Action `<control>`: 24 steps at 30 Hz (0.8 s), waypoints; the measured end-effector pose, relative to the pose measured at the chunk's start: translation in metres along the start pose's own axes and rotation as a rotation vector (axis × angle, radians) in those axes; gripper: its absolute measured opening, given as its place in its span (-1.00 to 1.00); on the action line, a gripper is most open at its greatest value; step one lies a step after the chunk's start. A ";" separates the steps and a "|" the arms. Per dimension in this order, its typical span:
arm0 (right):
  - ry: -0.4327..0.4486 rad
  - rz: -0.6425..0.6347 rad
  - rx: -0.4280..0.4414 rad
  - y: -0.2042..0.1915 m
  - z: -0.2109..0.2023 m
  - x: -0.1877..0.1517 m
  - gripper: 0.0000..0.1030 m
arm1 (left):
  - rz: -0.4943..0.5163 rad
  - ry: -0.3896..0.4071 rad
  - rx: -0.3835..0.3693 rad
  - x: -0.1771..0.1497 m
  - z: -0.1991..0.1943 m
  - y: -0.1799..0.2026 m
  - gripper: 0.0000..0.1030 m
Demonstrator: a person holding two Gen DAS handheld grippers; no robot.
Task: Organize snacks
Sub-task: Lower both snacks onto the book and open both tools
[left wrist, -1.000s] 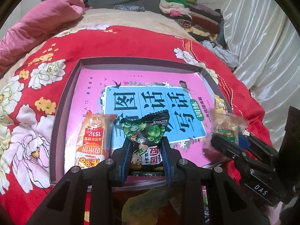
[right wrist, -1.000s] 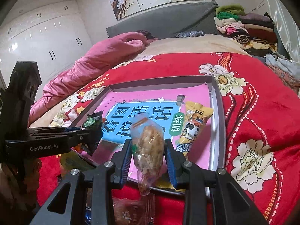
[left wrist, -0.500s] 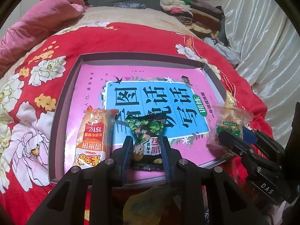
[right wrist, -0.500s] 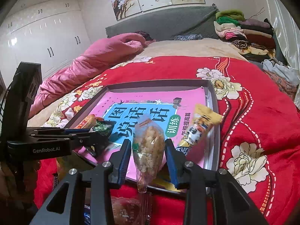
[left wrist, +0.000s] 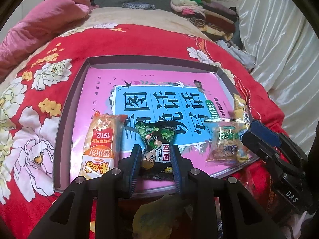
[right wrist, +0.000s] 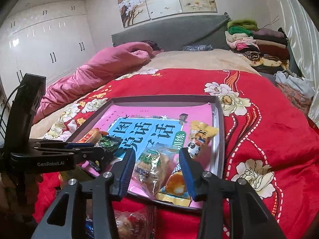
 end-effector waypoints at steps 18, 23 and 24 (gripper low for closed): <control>0.019 -0.014 0.016 -0.004 -0.005 0.002 -0.01 | -0.009 0.009 0.000 0.000 -0.006 -0.003 0.02; 0.017 -0.017 0.014 -0.005 -0.004 0.002 0.03 | -0.005 0.020 0.015 0.001 -0.011 -0.006 0.14; 0.019 -0.019 0.012 -0.005 -0.005 0.003 0.03 | -0.004 0.022 0.019 0.001 -0.011 -0.006 0.15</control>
Point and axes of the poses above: each gripper's, at about its wrist camera, not at the fingertips, and z roughly the way its jaws point, y to its right, x to its top, the point moved 8 cm from there along z, roughly the way its jaws point, and after that the axes turned 6 degrees about y, right-handed, at the moved point
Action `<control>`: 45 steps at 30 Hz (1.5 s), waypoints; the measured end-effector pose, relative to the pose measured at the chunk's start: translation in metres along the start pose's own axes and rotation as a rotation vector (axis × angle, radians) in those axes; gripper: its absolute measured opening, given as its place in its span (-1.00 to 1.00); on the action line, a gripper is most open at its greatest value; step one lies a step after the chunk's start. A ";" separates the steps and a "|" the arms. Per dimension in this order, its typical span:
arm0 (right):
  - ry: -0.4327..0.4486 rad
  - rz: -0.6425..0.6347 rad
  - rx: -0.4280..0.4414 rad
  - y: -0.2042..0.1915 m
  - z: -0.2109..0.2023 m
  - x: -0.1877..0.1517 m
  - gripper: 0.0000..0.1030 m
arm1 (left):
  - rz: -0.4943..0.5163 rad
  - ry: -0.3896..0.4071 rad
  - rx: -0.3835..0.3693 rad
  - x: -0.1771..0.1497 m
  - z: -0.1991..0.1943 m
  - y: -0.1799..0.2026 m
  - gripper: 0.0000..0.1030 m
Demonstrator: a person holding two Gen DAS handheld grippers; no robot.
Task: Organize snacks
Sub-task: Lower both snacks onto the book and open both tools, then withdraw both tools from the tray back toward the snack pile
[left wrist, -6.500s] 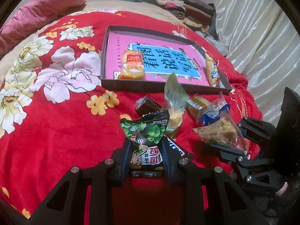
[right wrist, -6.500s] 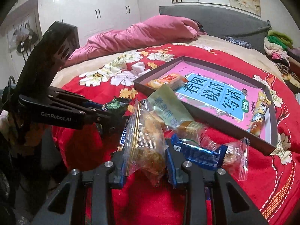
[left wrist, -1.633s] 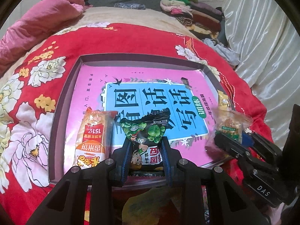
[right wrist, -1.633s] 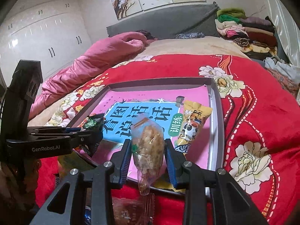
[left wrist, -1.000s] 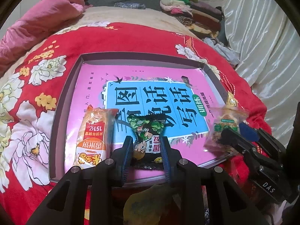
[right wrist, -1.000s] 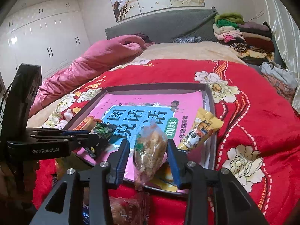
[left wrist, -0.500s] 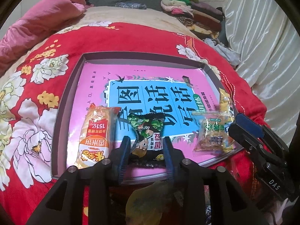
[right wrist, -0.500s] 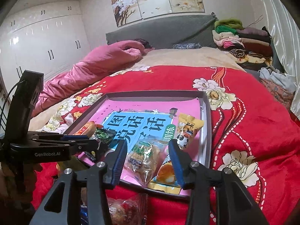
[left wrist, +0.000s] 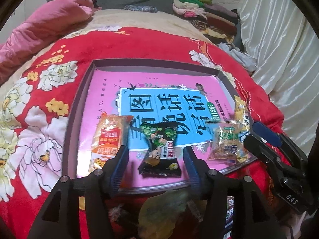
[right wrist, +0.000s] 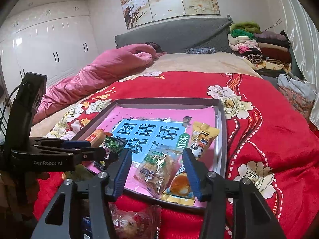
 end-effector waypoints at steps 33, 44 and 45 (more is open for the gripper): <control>0.047 -0.026 0.010 -0.005 -0.014 0.005 0.31 | -0.044 0.032 -0.008 0.000 -0.033 -0.019 0.51; 0.052 -0.042 0.004 -0.014 -0.027 0.000 0.42 | -0.052 0.013 -0.023 -0.013 -0.050 -0.027 0.52; 0.055 -0.045 0.003 -0.016 -0.029 0.000 0.45 | -0.049 0.013 -0.025 -0.015 -0.052 -0.027 0.52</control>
Point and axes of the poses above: each gripper's, at about its wrist camera, not at the fingertips, and z roughly the way its jaws point, y to its right, x to its top, the point moved 8 cm from there along z, roughly the way its jaws point, and after that the axes turned 6 degrees about y, right-handed, at the moved point
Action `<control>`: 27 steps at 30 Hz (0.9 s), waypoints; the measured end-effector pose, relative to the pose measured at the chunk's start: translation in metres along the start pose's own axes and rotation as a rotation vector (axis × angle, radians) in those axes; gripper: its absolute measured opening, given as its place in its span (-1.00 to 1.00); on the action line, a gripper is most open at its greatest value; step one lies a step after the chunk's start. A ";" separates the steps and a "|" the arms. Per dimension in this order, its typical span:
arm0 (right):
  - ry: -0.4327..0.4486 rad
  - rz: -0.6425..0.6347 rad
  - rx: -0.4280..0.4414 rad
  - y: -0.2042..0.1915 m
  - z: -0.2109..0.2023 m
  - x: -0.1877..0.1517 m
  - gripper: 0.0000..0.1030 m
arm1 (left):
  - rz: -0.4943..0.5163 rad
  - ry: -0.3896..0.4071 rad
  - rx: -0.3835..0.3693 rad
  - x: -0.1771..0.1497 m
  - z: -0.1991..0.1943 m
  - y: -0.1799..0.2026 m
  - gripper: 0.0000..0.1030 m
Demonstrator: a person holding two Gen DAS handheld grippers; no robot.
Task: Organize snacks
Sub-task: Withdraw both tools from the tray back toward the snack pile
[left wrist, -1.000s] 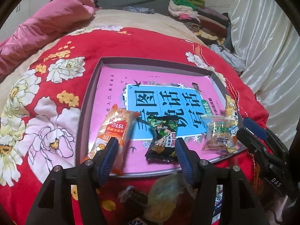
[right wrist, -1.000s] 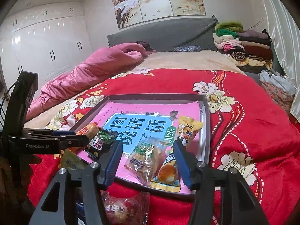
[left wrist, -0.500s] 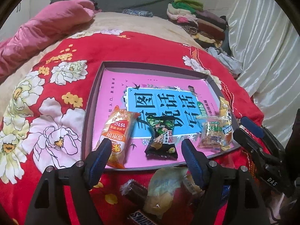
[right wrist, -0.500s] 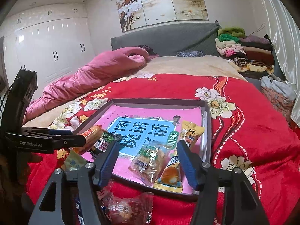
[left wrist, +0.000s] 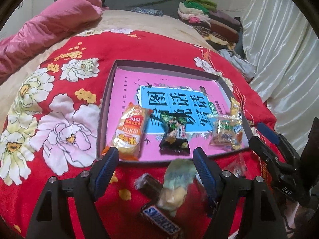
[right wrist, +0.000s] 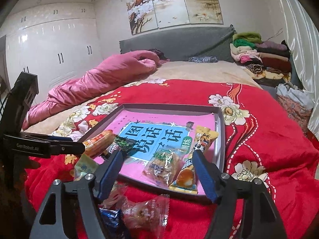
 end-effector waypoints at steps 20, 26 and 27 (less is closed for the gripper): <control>-0.065 0.019 -0.015 -0.026 -0.028 -0.021 0.69 | -0.006 -0.107 -0.017 -0.051 -0.017 -0.007 0.51; -0.087 0.014 -0.018 -0.032 -0.034 -0.028 0.69 | -0.005 -0.124 -0.026 -0.061 -0.019 -0.005 0.51; -0.091 0.013 -0.019 -0.033 -0.035 -0.030 0.69 | -0.005 -0.125 -0.028 -0.062 -0.020 -0.004 0.51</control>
Point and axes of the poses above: each gripper's, at about its wrist camera, not at the fingertips, and z roughly the way its jaws point, y to its right, x to its top, the point moved 8 cm from there along z, roughly the way its jaws point, and after that the axes turned 6 degrees about y, right-handed, at the moved point
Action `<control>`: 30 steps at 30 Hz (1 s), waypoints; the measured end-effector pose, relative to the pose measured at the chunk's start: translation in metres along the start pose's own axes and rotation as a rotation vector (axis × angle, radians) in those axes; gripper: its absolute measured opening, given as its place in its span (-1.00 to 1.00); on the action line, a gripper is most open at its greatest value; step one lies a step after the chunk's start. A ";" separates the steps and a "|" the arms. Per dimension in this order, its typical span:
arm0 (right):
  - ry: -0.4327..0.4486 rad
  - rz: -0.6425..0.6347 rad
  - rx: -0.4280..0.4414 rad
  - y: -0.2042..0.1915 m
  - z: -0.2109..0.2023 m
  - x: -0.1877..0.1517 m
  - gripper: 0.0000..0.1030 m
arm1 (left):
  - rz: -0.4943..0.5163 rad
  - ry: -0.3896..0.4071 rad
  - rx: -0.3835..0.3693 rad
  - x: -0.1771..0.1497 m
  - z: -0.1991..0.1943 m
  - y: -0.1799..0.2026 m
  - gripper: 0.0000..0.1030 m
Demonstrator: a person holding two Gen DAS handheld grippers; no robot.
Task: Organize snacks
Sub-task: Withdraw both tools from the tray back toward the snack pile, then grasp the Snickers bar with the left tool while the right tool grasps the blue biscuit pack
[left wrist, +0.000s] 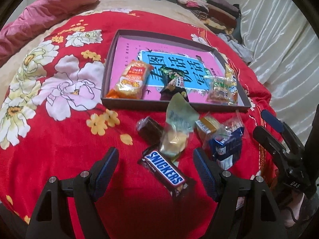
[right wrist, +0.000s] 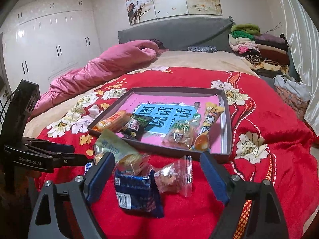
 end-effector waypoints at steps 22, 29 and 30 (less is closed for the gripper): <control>-0.111 -0.021 0.009 -0.016 0.004 -0.029 0.69 | -0.047 -0.069 -0.021 -0.024 0.010 0.002 0.51; -0.183 -0.025 0.012 -0.024 0.014 -0.043 0.69 | -0.066 -0.092 -0.015 -0.031 0.015 -0.001 0.51; -0.195 -0.025 0.016 -0.024 0.015 -0.046 0.69 | -0.068 -0.093 -0.013 -0.031 0.016 -0.001 0.51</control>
Point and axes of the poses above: each gripper's, at about its wrist camera, not at the fingertips, and z roughly the way its jaws point, y to its right, x to its top, the point moved 8 cm from there along z, roughly the way its jaws point, and after that the axes turned 6 degrees about y, right-handed, at the moved point
